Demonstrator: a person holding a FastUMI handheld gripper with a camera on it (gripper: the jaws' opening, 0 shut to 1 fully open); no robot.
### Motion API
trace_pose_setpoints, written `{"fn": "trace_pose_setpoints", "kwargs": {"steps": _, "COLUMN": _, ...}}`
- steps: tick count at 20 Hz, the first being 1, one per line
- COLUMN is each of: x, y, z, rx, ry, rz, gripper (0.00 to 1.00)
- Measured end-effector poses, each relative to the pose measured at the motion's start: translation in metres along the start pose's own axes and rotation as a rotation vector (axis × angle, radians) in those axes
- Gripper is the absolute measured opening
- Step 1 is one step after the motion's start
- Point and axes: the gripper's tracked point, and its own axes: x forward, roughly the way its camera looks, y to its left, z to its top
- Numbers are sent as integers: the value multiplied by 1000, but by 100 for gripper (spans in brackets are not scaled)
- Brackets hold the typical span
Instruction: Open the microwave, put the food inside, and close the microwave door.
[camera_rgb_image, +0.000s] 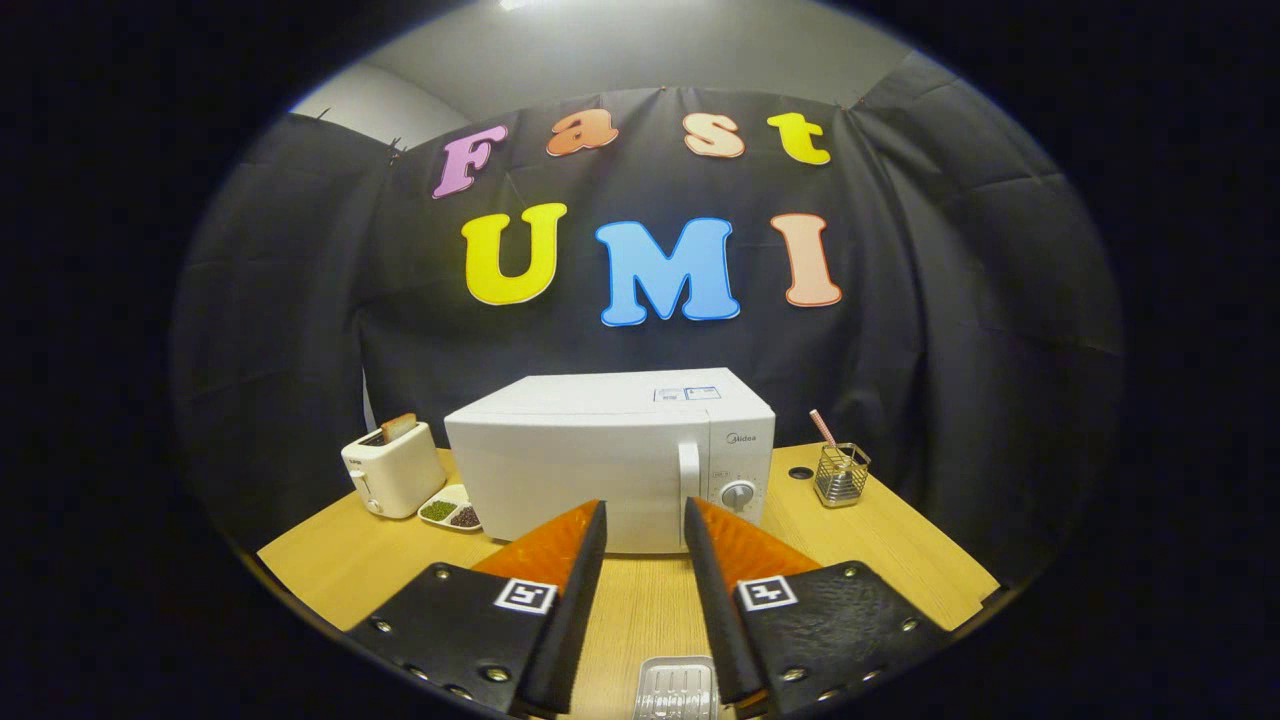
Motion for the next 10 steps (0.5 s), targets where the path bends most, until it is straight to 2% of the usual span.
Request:
{"fn": "trace_pose_setpoints", "kwargs": {"steps": 1, "x": -2, "y": -1, "z": 0, "rx": -5, "ry": -4, "rz": -4, "gripper": 70}}
{"fn": "trace_pose_setpoints", "kwargs": {"steps": 3, "x": -7, "y": -4, "z": 0, "rx": -11, "ry": -11, "rz": -8, "gripper": 86}}
{"fn": "trace_pose_setpoints", "kwargs": {"steps": 6, "x": -5, "y": -8, "z": 2, "rx": -23, "ry": -19, "rz": -15, "gripper": 94}}
{"fn": "trace_pose_setpoints", "kwargs": {"steps": 10, "x": 0, "y": -12, "z": 6, "rx": -21, "ry": -25, "rz": -12, "gripper": 95}}
